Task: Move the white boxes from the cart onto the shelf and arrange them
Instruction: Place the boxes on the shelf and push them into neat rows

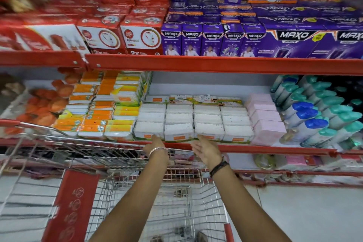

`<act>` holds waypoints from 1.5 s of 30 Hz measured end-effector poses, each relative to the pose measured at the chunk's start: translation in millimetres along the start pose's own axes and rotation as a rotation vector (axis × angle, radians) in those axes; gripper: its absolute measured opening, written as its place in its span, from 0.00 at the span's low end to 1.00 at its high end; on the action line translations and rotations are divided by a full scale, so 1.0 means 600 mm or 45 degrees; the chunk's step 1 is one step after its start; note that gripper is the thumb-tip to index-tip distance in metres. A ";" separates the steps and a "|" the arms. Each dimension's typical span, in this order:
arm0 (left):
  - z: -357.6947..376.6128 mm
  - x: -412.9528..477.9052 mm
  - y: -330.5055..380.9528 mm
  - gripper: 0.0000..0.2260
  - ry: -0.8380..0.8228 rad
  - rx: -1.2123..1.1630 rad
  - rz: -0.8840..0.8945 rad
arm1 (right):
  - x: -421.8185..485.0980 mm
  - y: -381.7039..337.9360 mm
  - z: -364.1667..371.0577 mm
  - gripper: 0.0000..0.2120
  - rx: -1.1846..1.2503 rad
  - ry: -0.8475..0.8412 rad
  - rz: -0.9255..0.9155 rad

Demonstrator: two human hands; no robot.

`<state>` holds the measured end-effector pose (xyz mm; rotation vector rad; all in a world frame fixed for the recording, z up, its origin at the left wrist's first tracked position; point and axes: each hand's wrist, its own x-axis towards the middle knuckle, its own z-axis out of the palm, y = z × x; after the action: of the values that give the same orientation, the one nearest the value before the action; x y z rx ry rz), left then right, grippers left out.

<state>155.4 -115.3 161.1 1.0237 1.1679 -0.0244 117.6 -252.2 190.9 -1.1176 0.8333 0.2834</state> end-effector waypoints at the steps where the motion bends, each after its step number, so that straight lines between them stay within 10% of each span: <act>1: -0.007 0.006 0.016 0.24 -0.062 -0.018 -0.027 | 0.002 0.004 0.016 0.18 0.046 -0.045 0.020; 18: -0.017 0.074 0.106 0.23 -0.288 0.137 -0.167 | 0.050 0.032 0.140 0.26 0.337 0.191 0.102; 24: -0.019 0.094 0.106 0.04 -0.469 0.330 -0.074 | 0.047 0.030 0.144 0.26 0.326 0.207 0.083; 30: -0.021 0.061 0.105 0.18 -0.319 0.090 -0.158 | 0.038 0.035 0.128 0.26 0.009 0.249 -0.020; 35: -0.029 0.032 0.088 0.09 -0.291 0.721 0.960 | 0.026 0.018 0.114 0.21 -0.944 0.556 -0.890; 38: -0.019 0.047 0.109 0.05 -0.464 1.029 1.689 | 0.061 -0.001 0.116 0.21 -1.318 0.394 -1.221; 45: 0.019 0.133 0.119 0.22 -0.552 1.993 1.801 | 0.145 -0.007 0.129 0.35 -1.995 0.101 -1.281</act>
<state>235.1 -44.6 146.9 2.8225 -0.4349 -0.0340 213.0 -203.2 146.1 -2.8376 -0.1609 -0.0290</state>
